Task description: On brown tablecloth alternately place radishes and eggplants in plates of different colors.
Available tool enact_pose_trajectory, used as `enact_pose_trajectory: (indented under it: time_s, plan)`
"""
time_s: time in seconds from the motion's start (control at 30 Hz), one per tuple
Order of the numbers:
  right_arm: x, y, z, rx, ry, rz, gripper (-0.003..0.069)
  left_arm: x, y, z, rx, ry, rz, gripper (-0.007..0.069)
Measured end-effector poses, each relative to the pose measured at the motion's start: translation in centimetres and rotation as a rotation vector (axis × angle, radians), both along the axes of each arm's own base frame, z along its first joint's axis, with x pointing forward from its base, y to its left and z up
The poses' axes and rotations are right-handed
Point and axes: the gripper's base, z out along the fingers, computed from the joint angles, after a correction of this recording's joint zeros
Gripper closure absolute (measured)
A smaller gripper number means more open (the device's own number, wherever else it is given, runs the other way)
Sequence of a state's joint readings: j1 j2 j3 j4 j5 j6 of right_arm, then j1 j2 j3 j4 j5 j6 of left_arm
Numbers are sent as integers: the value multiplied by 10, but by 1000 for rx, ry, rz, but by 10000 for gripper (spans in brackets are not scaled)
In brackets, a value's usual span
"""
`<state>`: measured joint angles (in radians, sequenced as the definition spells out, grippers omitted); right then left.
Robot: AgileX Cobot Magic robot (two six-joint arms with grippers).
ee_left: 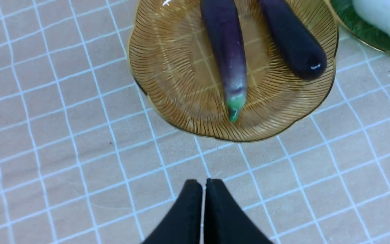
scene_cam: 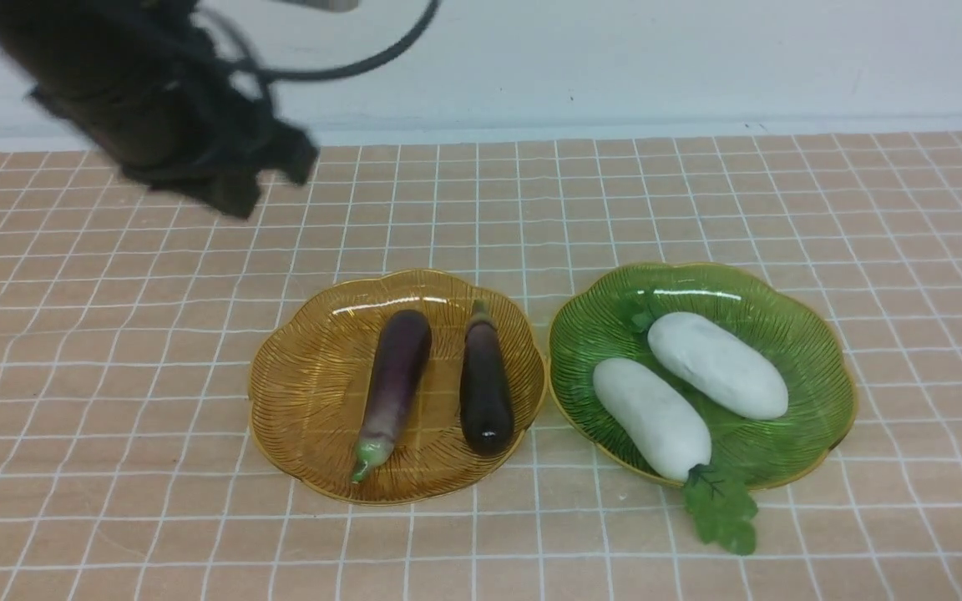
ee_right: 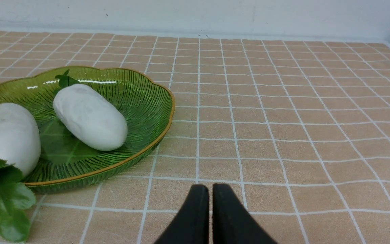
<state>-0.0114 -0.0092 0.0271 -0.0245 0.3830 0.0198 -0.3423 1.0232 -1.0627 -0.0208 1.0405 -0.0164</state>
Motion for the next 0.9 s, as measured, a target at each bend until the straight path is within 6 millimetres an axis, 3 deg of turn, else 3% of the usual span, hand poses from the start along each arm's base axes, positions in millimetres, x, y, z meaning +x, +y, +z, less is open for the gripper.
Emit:
enact_pose_trajectory:
  time_s: [0.13,0.2,0.33,0.73,0.9]
  plan:
    - [0,0,0,0,0,0,647,-39,12,-26,-84,-128,17,628]
    - [0,0,0,0,0,0,647,-65,19,-52,-169,-222,27,628]
    - [0,0,0,0,0,0,647,-96,28,-82,-281,-354,40,628]
    - [0,0,0,0,1,0,647,-152,49,-79,-442,-751,24,628]
    - [0,0,0,0,2,0,647,-157,52,-77,-438,-802,19,628]
